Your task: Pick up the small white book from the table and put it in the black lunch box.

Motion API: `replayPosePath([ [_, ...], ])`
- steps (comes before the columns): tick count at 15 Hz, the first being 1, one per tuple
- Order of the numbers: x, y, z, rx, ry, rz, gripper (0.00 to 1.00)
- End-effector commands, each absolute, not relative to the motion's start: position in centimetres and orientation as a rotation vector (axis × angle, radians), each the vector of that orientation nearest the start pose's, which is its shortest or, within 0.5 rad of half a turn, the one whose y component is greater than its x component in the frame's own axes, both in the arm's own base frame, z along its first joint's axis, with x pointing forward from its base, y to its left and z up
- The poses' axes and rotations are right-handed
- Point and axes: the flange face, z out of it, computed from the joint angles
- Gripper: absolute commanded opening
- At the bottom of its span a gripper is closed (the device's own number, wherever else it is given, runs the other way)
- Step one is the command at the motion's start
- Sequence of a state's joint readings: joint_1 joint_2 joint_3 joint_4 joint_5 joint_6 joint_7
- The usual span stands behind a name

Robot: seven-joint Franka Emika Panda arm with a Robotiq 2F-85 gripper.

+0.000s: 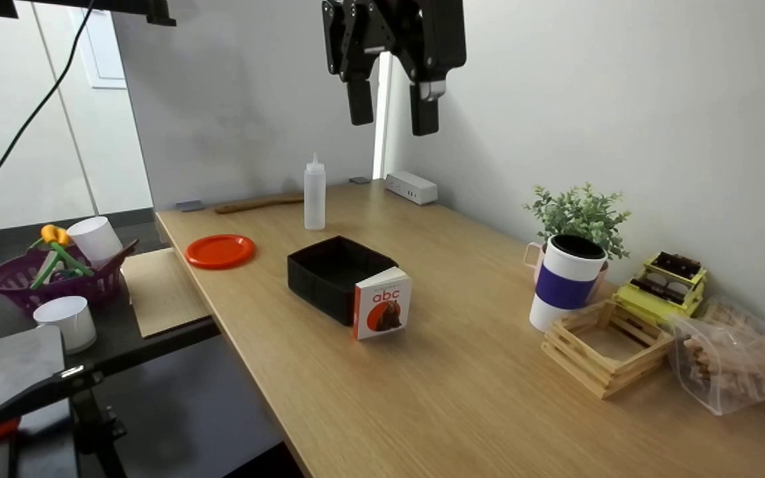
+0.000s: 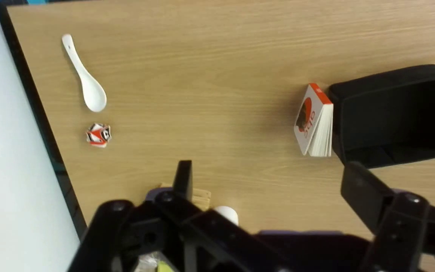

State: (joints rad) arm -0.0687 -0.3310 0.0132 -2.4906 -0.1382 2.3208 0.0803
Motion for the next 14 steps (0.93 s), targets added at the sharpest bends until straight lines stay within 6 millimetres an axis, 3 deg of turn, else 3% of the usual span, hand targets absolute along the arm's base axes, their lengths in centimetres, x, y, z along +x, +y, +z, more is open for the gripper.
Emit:
replayPosePath([
  [1, 45.7, -2.8, 42.5, -3.146, -0.182, -0.345, 1.0],
  [3, 45.9, -3.0, 42.8, -3.065, -0.299, -0.364, 1.0],
  [9, 45.3, -3.4, 43.4, -3.064, -0.288, -0.366, 1.0],
  [14, 46.8, -2.7, 42.7, -3.086, -0.117, -0.42, 1.0],
])
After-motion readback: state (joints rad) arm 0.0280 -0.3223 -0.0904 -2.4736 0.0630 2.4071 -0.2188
